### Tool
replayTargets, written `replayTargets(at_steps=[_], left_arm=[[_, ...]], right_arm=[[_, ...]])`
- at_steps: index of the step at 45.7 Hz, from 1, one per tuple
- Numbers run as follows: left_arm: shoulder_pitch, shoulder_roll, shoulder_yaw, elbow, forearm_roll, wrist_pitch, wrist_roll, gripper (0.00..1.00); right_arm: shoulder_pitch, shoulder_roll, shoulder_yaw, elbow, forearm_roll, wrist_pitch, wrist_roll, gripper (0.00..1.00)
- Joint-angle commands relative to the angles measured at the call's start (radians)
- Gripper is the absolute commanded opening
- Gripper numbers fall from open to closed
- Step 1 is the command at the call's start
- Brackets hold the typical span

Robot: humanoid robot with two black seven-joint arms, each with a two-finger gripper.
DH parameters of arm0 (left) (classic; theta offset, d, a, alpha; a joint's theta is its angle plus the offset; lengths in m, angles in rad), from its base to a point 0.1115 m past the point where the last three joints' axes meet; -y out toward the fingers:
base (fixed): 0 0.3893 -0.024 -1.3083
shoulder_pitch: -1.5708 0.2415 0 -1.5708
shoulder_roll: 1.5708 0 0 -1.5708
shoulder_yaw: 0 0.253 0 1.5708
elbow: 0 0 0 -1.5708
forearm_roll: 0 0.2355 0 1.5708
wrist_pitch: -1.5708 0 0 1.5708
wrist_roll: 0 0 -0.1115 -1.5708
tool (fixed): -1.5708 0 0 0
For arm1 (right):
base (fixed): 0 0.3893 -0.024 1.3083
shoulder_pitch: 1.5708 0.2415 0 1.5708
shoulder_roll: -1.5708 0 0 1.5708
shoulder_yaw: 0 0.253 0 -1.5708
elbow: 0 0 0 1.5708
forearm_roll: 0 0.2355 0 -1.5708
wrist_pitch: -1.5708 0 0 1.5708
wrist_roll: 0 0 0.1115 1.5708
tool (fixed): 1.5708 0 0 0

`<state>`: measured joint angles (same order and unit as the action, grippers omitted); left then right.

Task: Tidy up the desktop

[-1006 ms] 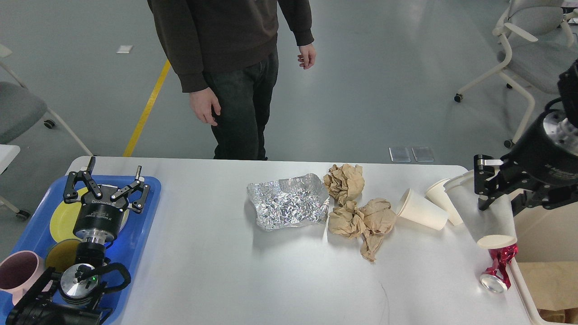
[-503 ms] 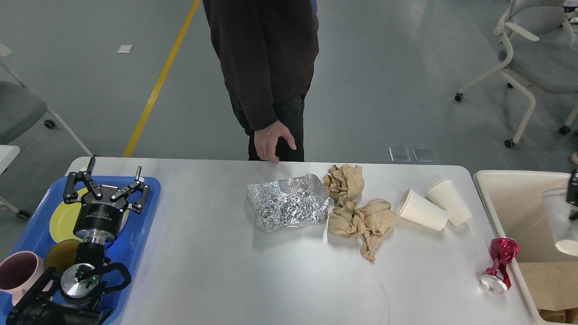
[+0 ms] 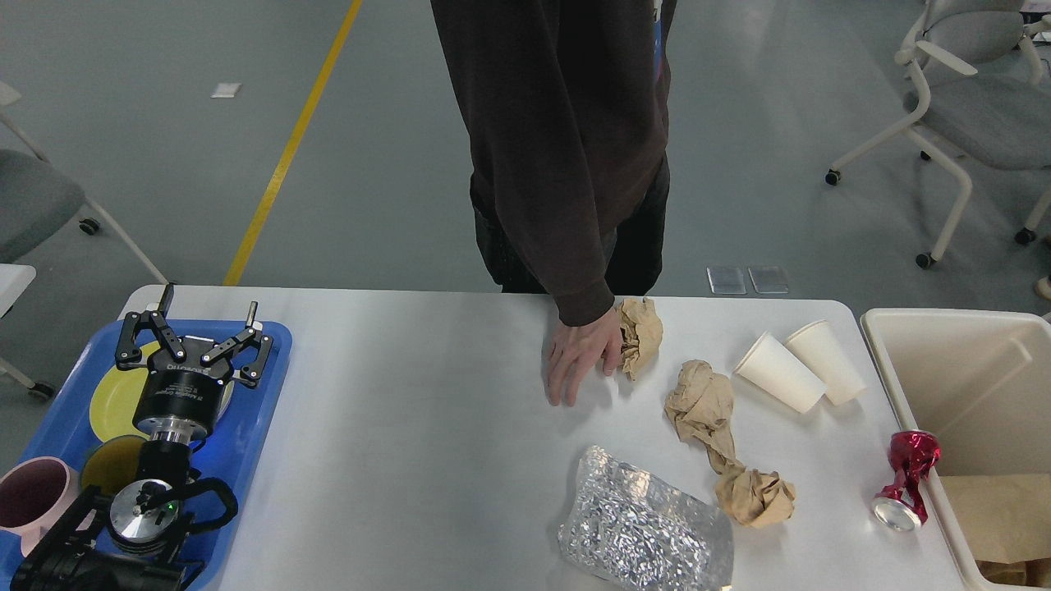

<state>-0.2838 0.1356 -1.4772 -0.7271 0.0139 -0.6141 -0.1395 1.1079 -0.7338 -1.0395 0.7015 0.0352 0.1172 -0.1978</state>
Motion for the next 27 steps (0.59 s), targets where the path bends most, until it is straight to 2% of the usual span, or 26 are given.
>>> replayTargets(at_steps=[1,6,13,14,16,17,18,22,27], left_arm=[[0.000,-0.001,0.000,0.000,0.000,-0.001,0.000,0.96],[0.000,-0.001,0.000,0.000,0.000,-0.001,0.000,0.96],[0.000,-0.001,0.000,0.000,0.000,0.000,0.000,0.96],[0.000,-0.001,0.000,0.000,0.000,0.000,0.000,0.96],[0.000,-0.001,0.000,0.000,0.000,-0.001,0.000,0.96],[0.000,-0.001,0.000,0.000,0.000,0.000,0.000,0.96],[0.000,-0.001,0.000,0.000,0.000,0.000,0.000,0.96],[0.000,0.001,0.000,0.000,0.000,0.000,0.000,0.96],[0.000,0.001,0.000,0.000,0.000,0.000,0.000,0.96]], right_arm=[[-0.209,0.085,0.131,-0.187,0.000,-0.018,0.000,0.00],[-0.321,0.155,0.210,-0.298,-0.001,-0.021,0.000,0.00],[-0.338,0.180,0.223,-0.310,0.000,-0.036,0.000,0.00],[-0.338,0.180,0.223,-0.310,0.000,-0.039,0.000,0.13],[-0.336,0.179,0.225,-0.312,0.000,-0.050,0.000,0.55],[-0.336,0.180,0.227,-0.312,0.000,-0.060,0.000,0.70],[-0.336,0.180,0.228,-0.312,0.000,-0.071,0.000,0.78],[-0.333,0.182,0.243,-0.303,0.002,-0.091,0.000,1.00],[-0.330,0.182,0.259,-0.298,0.002,-0.087,-0.002,1.00]])
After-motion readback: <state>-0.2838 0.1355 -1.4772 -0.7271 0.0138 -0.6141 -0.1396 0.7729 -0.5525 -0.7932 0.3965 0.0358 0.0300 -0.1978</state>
